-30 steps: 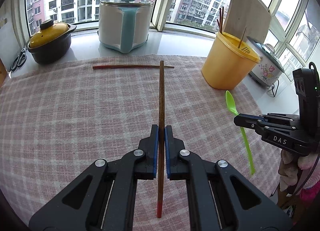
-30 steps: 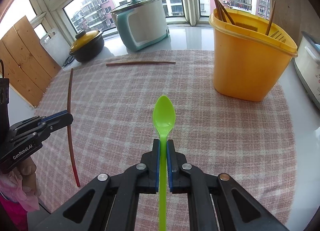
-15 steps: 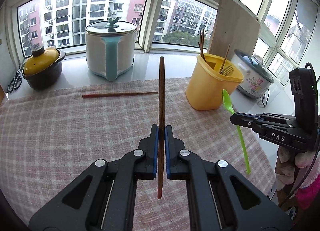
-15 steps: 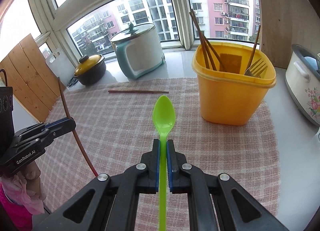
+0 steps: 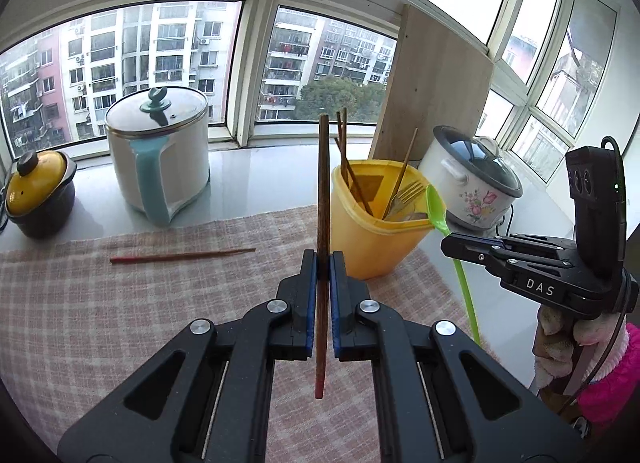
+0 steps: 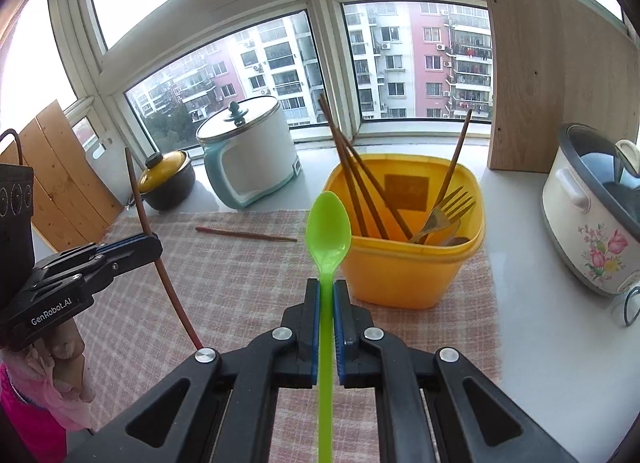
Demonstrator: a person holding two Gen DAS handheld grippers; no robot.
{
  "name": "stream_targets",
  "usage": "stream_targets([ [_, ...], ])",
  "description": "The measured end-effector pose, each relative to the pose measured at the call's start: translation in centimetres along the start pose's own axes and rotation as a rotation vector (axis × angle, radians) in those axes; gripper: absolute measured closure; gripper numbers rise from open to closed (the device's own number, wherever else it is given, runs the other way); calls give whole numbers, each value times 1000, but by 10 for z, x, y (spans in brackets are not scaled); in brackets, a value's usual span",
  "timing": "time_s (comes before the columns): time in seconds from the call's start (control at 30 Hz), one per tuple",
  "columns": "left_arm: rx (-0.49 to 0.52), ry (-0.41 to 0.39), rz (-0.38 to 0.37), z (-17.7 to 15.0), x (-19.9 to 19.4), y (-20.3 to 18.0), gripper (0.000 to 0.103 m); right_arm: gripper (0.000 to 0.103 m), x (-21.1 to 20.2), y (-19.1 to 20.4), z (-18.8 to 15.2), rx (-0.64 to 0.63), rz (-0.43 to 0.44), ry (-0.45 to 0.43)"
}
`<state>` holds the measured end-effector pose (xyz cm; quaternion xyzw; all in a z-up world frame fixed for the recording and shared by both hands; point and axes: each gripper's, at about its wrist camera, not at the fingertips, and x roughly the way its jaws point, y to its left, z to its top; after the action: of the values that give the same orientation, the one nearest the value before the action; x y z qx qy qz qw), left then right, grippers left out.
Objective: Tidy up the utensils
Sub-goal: 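Carry the chopstick with the left tool while the right tool carries the green spoon to the bin, then open the right tool over the bin to drop the spoon while the left tool releases its chopstick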
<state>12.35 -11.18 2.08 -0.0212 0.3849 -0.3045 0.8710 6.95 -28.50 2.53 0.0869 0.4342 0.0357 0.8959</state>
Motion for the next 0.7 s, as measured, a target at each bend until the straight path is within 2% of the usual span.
stream_targets([
  [0.33, 30, -61, -14, 56, 21, -36, 99, 100, -9, -38, 51, -14, -22, -65],
  [0.7, 24, -125, -19, 107, 36, -59, 99, 100, 4, -65, 91, 11, -27, -96],
])
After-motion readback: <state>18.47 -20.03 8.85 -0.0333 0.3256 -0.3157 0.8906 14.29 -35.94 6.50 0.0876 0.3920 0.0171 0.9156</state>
